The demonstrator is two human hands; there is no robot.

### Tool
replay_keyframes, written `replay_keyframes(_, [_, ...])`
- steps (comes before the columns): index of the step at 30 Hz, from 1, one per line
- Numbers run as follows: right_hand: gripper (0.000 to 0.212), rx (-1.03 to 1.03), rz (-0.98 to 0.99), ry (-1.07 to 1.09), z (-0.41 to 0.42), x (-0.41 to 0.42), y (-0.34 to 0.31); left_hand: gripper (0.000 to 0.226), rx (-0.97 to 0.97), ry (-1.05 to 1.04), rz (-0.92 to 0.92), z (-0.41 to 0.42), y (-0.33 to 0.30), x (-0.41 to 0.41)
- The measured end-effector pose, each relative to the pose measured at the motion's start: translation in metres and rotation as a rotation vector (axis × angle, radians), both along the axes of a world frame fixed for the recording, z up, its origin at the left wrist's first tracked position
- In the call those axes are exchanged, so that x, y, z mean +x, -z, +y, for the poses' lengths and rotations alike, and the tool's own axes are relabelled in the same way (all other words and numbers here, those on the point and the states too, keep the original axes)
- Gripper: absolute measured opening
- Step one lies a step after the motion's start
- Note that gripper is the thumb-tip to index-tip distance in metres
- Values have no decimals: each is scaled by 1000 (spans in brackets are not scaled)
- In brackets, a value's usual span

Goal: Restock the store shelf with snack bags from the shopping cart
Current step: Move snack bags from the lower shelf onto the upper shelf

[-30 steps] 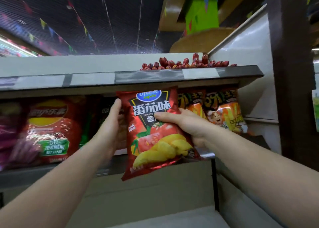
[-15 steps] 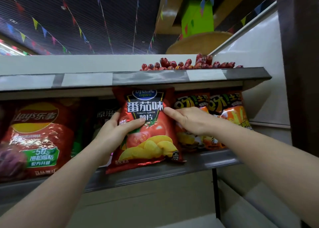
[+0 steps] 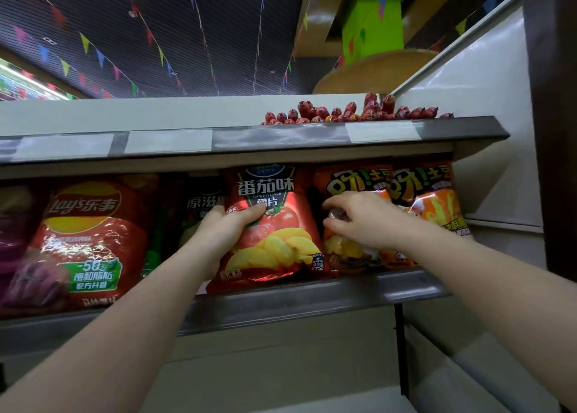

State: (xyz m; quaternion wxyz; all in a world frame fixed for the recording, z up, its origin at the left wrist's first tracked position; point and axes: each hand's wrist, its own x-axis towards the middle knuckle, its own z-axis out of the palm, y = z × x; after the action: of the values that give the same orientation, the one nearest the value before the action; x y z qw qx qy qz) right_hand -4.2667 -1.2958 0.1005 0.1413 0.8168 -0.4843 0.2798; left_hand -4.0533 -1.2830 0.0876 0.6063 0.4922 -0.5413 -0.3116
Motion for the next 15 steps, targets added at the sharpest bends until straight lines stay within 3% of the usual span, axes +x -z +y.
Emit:
replay_keyframes(2, [41,-31,19,24,1,-1,0,34,-15,-18,-1,-4,4,-2])
replay_keyframes(10, [40,-105,-22,17,7,-7,8,56,-4,-87,-99,-2,17,-2])
replay_keyframes(15, [42,-163,-226,-55,10,-7,13,107,27,-61,-198,-9,19,-10])
